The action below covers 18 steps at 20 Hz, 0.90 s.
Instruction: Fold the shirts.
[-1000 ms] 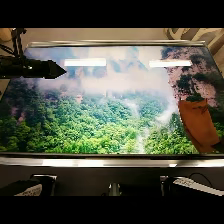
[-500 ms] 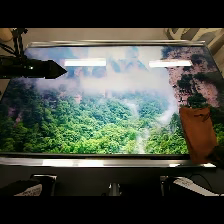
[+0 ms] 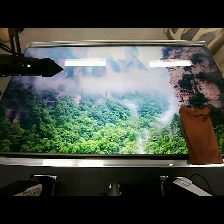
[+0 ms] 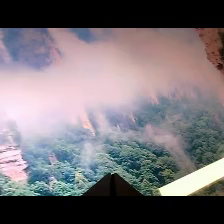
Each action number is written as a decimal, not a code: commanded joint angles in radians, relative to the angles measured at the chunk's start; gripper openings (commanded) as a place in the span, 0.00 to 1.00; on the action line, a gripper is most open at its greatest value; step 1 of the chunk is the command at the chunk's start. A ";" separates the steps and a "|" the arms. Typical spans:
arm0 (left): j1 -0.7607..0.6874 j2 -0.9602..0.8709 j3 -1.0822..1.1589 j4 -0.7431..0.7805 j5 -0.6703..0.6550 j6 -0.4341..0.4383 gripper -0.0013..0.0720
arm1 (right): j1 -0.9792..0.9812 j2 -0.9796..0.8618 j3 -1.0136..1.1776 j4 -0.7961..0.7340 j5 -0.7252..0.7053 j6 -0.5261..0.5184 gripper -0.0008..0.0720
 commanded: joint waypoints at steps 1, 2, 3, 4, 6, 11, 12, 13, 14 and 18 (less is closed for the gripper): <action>-0.011 -0.024 0.066 0.452 0.023 -0.169 0.05 | 0.117 0.006 0.317 0.070 -0.051 -0.039 0.76; -0.026 -0.047 0.075 0.618 0.021 -0.223 0.05 | 0.208 0.008 0.351 0.067 -0.039 -0.049 0.76; -0.035 -0.072 0.073 0.696 0.010 -0.253 0.05 | 0.321 0.009 0.355 0.068 0.006 -0.007 0.76; -0.034 -0.106 0.071 0.695 -0.034 -0.273 0.05 | 0.439 0.002 0.348 0.063 0.085 0.056 0.76; -0.033 -0.183 0.069 0.607 -0.232 -0.306 0.47 | 0.645 -0.034 0.311 0.050 0.199 0.056 0.79; -0.044 -0.127 -0.182 0.489 -0.255 -0.240 0.80 | 0.917 -0.064 0.112 -0.106 0.288 -0.036 0.83; -0.042 -0.100 -0.209 0.491 -0.211 -0.247 0.80 | 0.939 -0.063 0.093 -0.157 0.282 -0.053 0.84; -0.038 -0.091 -0.210 0.491 -0.195 -0.246 0.80 | 0.950 -0.064 0.086 -0.173 0.283 -0.053 0.84; -0.038 -0.091 -0.200 0.491 -0.193 -0.243 0.80 | 0.949 -0.063 0.086 -0.169 0.292 -0.053 0.84; -0.038 -0.092 -0.193 0.490 -0.178 -0.243 0.80 | 0.949 -0.063 0.086 -0.167 0.314 -0.052 0.84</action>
